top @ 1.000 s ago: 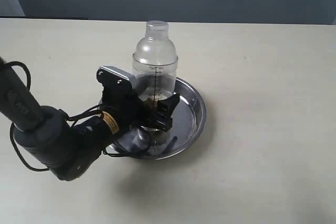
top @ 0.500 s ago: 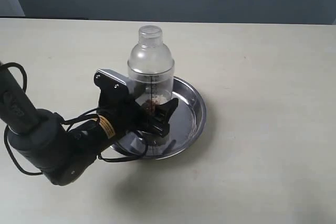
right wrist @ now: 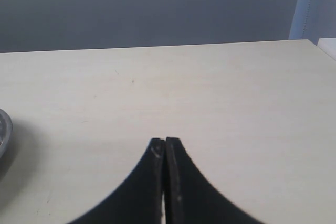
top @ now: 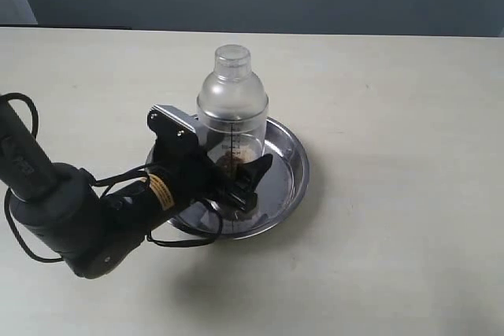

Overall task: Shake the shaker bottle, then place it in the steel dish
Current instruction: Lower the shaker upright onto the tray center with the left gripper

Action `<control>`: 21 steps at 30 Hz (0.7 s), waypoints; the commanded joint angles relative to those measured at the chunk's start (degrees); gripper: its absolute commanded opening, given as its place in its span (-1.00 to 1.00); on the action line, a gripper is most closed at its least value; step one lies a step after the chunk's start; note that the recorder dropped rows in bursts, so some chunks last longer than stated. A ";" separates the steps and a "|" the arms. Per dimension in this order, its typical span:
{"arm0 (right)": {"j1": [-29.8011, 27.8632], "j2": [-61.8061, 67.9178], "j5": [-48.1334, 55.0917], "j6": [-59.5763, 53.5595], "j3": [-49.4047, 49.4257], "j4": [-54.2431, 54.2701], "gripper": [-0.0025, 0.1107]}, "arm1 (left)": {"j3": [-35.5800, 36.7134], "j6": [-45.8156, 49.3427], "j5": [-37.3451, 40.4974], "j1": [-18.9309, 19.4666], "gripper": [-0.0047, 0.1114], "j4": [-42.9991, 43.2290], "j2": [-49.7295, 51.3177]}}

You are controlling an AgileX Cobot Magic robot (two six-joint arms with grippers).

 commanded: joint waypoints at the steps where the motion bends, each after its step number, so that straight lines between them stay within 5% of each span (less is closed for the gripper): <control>1: 0.21 -0.25 -0.67 -0.08 0.09 -0.16 -0.97 | 0.39 0.28 1.54 -0.04 -0.33 0.63 -0.07; 21: 0.21 -0.25 -0.67 -0.08 0.09 -0.16 -0.97 | 1.21 3.64 1.54 -0.04 0.59 0.26 -1.04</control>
